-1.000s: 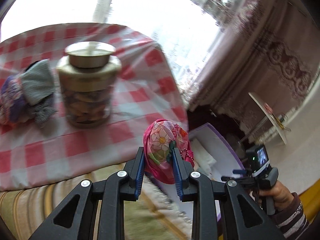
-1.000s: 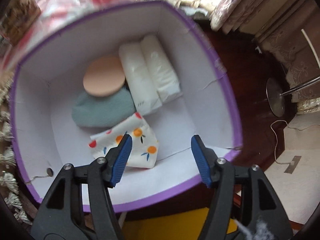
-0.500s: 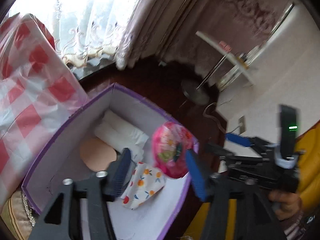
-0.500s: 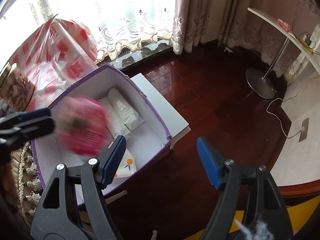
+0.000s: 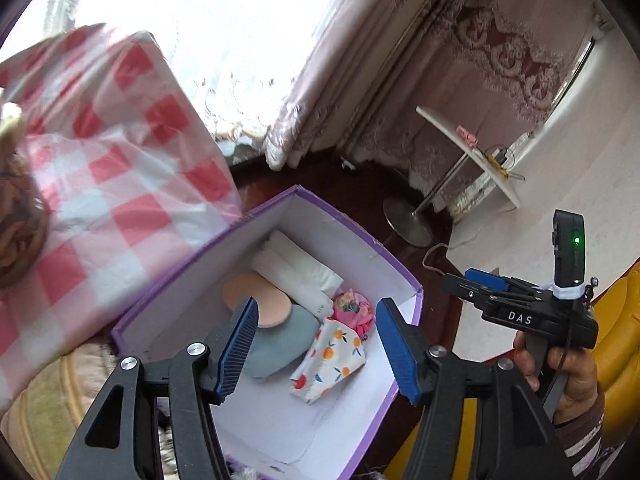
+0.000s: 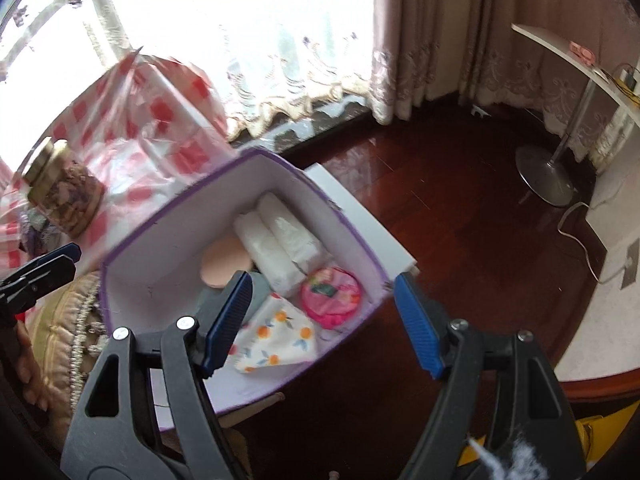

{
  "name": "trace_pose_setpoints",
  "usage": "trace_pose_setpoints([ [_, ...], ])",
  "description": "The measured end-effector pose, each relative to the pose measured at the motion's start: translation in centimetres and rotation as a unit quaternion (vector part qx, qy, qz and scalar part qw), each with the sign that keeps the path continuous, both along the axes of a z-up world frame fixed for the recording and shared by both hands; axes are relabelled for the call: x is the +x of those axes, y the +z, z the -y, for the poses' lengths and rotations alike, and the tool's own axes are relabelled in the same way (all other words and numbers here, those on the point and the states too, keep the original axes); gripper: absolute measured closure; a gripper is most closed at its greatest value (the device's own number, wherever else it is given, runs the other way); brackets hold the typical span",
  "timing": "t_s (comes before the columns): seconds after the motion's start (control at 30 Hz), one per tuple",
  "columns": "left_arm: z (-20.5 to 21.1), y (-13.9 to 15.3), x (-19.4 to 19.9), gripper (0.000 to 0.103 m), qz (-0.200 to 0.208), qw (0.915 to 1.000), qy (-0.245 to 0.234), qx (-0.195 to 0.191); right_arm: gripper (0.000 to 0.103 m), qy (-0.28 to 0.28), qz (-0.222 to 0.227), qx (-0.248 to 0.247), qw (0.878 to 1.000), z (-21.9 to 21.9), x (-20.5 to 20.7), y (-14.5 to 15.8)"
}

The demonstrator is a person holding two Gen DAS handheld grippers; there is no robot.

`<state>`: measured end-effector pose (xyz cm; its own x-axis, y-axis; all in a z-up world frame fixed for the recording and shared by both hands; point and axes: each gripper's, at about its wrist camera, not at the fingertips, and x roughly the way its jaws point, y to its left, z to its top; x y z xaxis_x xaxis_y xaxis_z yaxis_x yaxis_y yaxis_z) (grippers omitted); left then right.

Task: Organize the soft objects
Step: 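Move both tools back over the remaining items on the table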

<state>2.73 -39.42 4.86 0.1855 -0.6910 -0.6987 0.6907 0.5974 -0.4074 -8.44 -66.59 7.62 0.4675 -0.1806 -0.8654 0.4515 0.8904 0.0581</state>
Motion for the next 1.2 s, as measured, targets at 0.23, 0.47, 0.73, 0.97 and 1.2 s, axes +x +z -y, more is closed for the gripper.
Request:
trace_pose_setpoints([
  [0.23,-8.2,1.6,0.9,0.039,0.043,0.9953,0.086,0.012,0.026,0.073,0.052,0.018,0.996,-5.5,3.1,2.7],
  [0.47,-19.3,2.1,2.1,0.039,0.072,0.9773,0.199,0.014,0.026,0.178,0.082,0.023,0.980,-13.9,7.1,5.2],
  [0.73,-30.1,0.6,3.9,0.039,0.041,0.9471,0.318,0.006,0.026,0.285,0.072,0.028,0.955,-23.8,11.7,5.2],
  [0.97,-34.7,-0.3,5.1,0.039,0.036,0.9277,0.371,0.016,0.026,0.354,0.061,0.030,0.933,-30.7,14.9,5.0],
  [1.2,-37.4,-1.2,6.1,0.039,0.026,0.9136,0.405,0.027,0.026,0.403,0.047,0.048,0.913,-35.9,17.2,3.6],
])
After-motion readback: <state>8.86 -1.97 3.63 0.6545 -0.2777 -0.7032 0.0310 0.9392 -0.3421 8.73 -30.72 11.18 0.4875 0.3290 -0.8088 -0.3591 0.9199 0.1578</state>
